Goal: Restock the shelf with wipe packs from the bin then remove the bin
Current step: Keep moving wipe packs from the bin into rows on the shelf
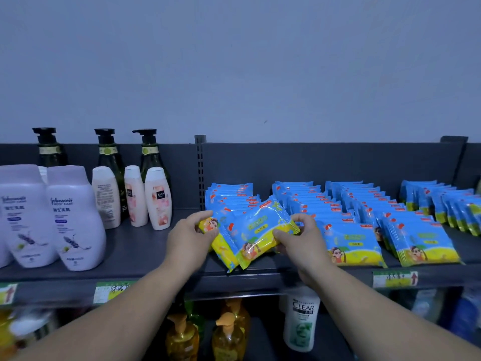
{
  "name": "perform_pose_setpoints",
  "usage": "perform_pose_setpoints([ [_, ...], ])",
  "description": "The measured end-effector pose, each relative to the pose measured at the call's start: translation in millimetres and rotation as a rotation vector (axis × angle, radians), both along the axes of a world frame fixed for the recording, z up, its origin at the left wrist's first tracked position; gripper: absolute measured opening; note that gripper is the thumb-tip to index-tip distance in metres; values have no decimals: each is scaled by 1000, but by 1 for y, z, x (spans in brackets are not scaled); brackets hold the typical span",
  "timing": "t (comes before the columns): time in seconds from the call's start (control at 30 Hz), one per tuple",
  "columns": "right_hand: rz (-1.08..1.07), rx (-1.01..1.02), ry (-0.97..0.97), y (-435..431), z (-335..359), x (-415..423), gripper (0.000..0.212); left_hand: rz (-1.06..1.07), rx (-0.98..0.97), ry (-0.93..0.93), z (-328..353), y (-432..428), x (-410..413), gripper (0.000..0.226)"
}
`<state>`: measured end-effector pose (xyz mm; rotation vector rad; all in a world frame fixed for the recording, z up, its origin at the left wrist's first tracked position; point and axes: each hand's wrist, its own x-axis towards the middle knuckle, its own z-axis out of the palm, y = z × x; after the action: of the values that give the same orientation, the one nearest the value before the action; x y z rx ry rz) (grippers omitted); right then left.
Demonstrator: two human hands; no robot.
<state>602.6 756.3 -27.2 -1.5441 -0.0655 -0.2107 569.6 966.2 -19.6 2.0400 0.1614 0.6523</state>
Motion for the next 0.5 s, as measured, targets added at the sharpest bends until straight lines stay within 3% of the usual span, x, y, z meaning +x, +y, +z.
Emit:
perform_pose_setpoints([
  [0.1, 43, 51, -58, 3, 0, -2, 43, 86, -132, -93, -6, -6, -4, 27],
  [0.27, 54, 229, -48, 10, 2, -3, 36, 123, -239, -143, -11, -12, -9, 17],
  [0.33, 10, 137, -38, 8, -2, 0, 33, 112, -143, -79, -17, -12, -13, 16],
  [0.5, -62, -225, -48, 0, -5, 0, 26, 86, 337, 99, -17, 3, -17, 29],
])
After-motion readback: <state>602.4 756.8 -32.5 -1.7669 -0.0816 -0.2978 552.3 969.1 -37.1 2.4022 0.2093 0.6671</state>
